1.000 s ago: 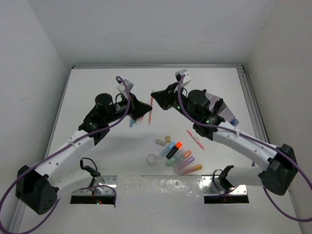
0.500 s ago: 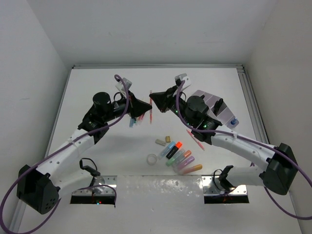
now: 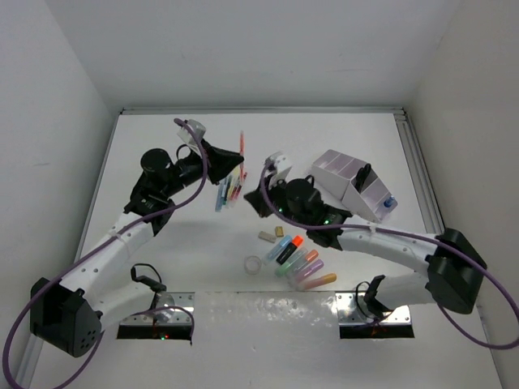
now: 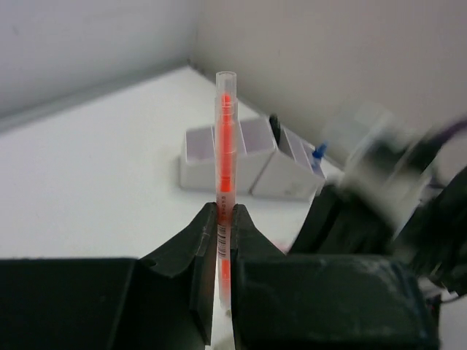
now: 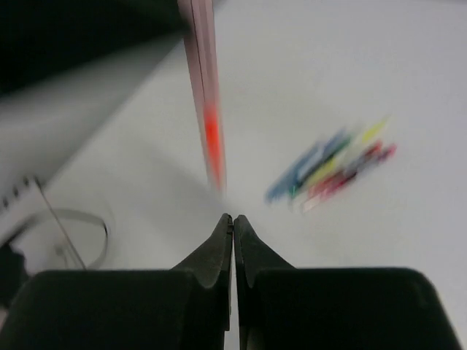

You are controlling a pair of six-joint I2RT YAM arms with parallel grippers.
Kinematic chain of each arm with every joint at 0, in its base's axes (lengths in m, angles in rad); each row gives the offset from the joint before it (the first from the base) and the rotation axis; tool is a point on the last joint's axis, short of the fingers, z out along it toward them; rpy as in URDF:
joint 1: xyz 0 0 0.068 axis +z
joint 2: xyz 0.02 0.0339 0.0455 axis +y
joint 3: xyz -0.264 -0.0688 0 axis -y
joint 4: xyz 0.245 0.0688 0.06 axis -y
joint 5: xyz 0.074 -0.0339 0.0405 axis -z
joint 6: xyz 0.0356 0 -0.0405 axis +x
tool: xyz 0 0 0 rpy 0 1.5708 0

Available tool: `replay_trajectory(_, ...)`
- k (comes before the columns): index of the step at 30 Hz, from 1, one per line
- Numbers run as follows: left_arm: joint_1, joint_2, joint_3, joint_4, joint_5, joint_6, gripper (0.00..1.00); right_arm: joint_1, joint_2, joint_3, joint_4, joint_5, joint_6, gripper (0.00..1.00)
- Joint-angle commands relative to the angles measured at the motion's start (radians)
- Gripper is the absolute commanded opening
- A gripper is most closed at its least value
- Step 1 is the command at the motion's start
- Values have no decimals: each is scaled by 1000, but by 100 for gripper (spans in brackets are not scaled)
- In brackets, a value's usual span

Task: Sort the stationery into containers
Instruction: Close the pen cap on the pen.

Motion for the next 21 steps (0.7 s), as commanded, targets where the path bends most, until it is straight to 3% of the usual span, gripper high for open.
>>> replay_trajectory(1,1,-19,57,209,-27,34,0,54,68,-39,-161,-51,14,0)
replay_trajectory(21,-3,-10,58,146,-30,86,0,43,-7,-93,-135,34,5,0)
